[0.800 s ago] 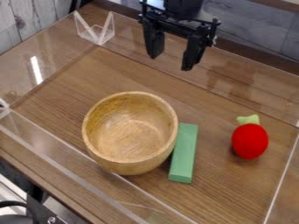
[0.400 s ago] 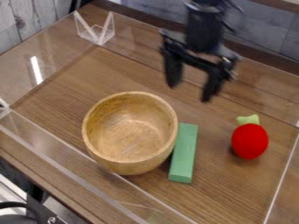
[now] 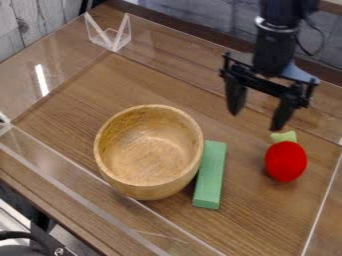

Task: Move the red fruit to the left

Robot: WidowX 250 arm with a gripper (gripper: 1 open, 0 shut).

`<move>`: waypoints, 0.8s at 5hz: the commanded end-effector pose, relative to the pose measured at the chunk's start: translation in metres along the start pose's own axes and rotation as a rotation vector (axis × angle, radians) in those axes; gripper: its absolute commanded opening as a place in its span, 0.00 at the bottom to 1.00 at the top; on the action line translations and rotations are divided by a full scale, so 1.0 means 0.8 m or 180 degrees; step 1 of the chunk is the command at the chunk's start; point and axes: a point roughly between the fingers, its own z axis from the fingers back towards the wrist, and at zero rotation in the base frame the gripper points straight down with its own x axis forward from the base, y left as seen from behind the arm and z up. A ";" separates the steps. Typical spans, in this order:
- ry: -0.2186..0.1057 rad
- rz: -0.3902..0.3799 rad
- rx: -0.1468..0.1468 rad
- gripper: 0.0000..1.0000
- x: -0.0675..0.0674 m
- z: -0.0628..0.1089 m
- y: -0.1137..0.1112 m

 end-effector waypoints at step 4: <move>-0.0605 -0.0036 -0.0172 0.00 0.019 -0.012 -0.058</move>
